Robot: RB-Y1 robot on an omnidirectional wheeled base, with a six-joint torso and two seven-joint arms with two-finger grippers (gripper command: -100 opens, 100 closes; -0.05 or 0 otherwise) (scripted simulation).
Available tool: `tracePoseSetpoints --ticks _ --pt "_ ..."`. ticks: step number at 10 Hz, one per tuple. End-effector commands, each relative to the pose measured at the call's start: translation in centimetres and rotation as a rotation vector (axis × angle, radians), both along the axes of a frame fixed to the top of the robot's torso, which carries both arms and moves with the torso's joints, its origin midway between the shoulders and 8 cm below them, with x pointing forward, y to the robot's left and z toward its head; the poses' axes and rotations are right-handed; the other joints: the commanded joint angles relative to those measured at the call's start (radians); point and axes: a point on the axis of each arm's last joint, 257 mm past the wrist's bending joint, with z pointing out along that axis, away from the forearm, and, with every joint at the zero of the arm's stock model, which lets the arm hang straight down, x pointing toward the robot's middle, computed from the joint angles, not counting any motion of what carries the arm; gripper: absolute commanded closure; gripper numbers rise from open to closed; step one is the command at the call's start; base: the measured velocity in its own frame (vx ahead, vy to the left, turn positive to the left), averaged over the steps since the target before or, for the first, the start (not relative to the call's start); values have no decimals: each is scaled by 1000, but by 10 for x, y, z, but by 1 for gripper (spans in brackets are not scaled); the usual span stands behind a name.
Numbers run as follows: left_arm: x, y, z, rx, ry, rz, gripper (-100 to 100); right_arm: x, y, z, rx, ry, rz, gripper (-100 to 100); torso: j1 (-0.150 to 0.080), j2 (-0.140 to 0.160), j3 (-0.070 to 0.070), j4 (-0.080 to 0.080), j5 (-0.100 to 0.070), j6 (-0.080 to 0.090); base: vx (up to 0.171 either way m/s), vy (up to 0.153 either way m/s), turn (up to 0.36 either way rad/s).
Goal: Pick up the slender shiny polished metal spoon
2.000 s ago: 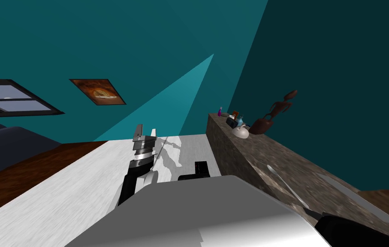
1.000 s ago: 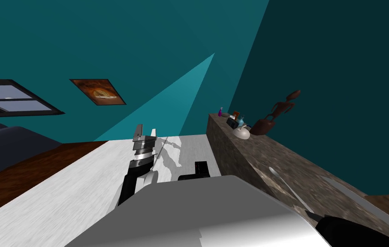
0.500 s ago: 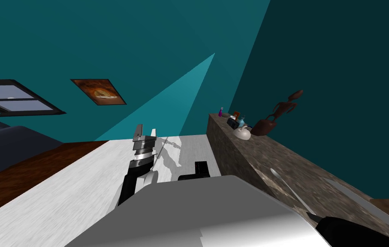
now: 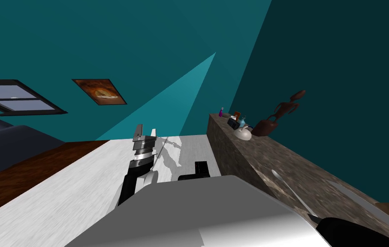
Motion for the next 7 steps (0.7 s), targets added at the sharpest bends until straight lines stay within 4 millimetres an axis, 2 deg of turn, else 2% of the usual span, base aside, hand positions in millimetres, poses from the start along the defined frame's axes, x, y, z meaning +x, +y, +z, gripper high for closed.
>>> tracePoseSetpoints --ticks 1,7 --pt "0 0 0 0 0 0 0 0 0 0 0 0 0 -100 0 0 0 0 0 0 20 9 -28" --pt "0 0 0 0 0 0 0 -4 1 0 -1 17 9 -100 -1 0 0 0 0 0 10 -3 8"
